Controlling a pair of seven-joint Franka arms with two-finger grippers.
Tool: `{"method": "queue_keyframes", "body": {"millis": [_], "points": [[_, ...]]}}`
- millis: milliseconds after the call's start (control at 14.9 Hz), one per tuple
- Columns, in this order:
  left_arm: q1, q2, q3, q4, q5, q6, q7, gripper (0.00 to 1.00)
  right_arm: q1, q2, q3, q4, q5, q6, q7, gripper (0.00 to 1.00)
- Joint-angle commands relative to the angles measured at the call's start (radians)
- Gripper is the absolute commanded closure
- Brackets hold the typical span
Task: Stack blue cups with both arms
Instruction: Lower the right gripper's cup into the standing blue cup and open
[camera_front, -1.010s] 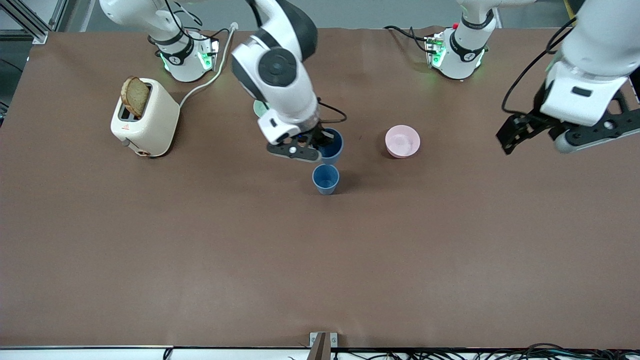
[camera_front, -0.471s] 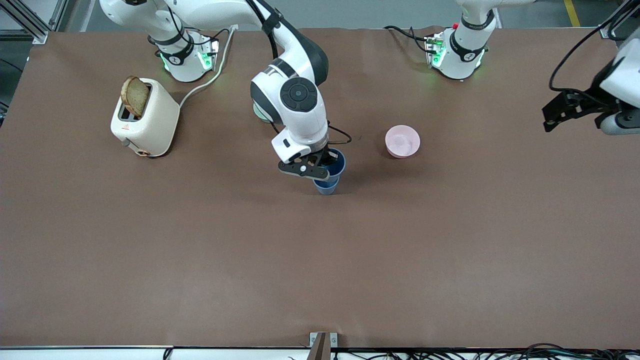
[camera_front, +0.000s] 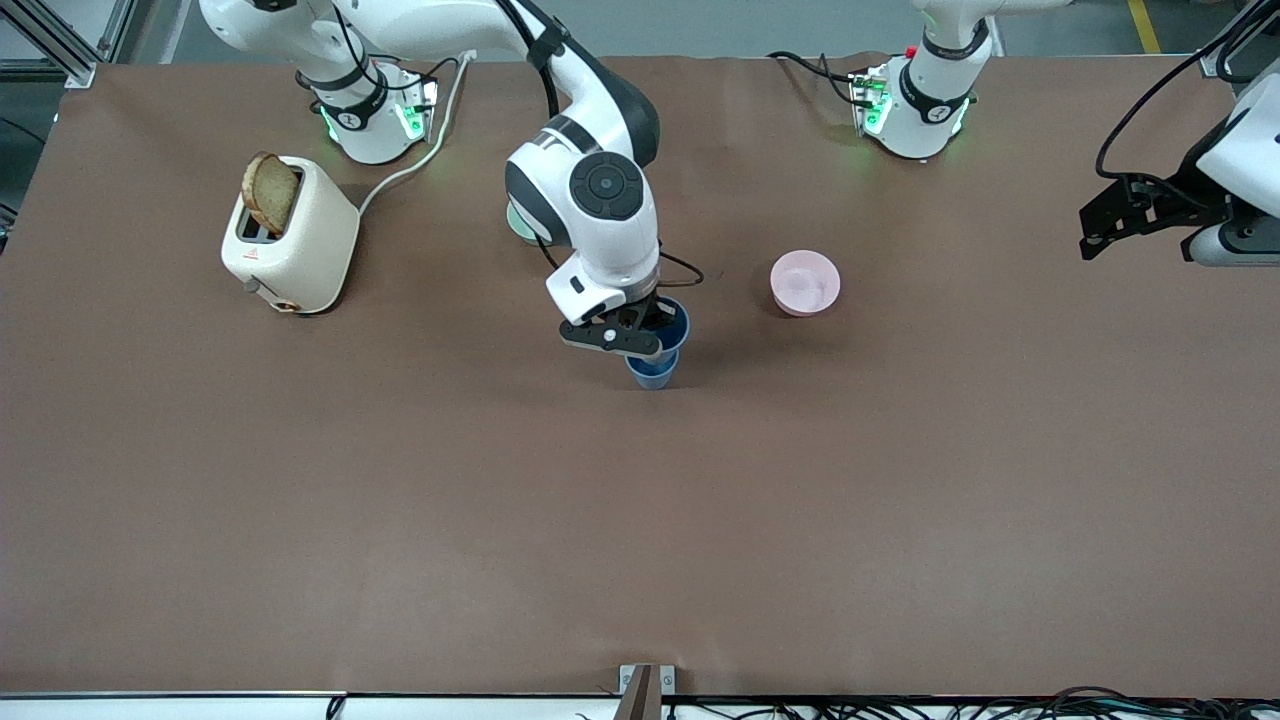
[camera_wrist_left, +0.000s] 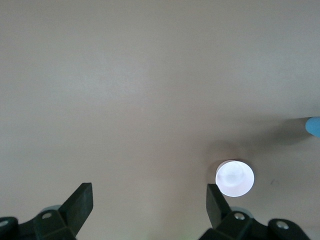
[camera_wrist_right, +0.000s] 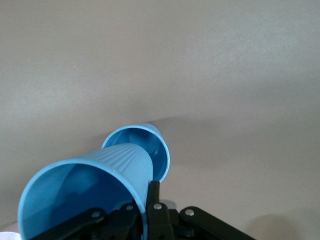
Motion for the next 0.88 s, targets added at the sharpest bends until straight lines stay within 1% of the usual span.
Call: {"method": "queue_keyframes", "body": {"millis": [0,269,337,404,471,538,606,740,808], "points": [[-0.003,-0.020,0.000,-0.017,-0.016,0.001,0.012,0.00,0.011,0.013,0.002,0.005,-0.020,-0.003,0.007,0.98],[-0.004,-0.015,-0.003,-0.017,-0.016,0.003,0.010,0.00,0.012,0.018,0.002,0.005,-0.021,-0.003,0.007,0.97],[-0.003,-0.015,-0.003,-0.017,-0.016,0.003,0.010,0.00,0.014,0.019,0.002,0.003,-0.021,-0.001,0.007,0.95],[-0.003,-0.015,-0.003,-0.017,-0.016,0.003,0.010,0.00,0.014,0.030,0.002,0.005,-0.020,-0.001,0.009,0.85],[-0.003,-0.015,-0.003,-0.016,-0.016,0.004,0.010,0.00,0.012,0.033,0.003,0.005,-0.020,-0.001,0.009,0.64],[-0.003,-0.015,-0.003,-0.016,-0.016,0.004,0.010,0.00,0.012,0.033,0.002,0.005,-0.020,-0.001,0.009,0.34],[-0.003,-0.013,-0.003,-0.017,-0.016,0.004,0.010,0.00,0.012,0.033,0.002,0.005,-0.020,-0.004,0.009,0.18],[-0.001,-0.013,-0.003,-0.017,-0.016,0.004,0.010,0.00,0.008,0.022,0.002,0.008,-0.020,-0.009,0.007,0.00],[-0.001,-0.013,-0.003,-0.017,-0.016,0.004,0.010,0.00,0.002,0.012,0.000,0.008,-0.020,-0.010,0.006,0.00]]}}
